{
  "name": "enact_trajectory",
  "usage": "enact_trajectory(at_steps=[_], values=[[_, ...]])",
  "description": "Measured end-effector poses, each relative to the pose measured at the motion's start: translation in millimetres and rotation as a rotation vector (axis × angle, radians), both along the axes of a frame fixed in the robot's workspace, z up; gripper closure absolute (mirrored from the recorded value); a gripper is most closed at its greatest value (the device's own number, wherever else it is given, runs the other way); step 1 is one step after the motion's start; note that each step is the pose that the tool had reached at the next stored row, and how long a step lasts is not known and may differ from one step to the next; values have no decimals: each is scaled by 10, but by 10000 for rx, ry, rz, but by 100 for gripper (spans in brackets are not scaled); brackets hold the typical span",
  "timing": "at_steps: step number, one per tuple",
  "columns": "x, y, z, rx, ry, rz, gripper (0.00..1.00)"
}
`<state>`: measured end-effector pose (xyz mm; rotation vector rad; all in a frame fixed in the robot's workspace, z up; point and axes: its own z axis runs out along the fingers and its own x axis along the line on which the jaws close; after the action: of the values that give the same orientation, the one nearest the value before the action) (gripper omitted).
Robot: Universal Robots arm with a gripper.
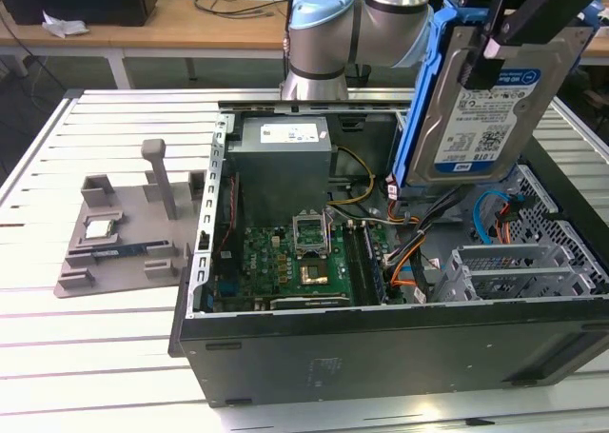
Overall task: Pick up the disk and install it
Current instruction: 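Pick up the disk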
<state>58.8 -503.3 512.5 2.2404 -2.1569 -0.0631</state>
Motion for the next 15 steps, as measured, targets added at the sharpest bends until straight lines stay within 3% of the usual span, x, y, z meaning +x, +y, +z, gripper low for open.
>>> enact_trajectory(at_steps=[15], values=[[0,-144,-12,-1,0,-5,63]])
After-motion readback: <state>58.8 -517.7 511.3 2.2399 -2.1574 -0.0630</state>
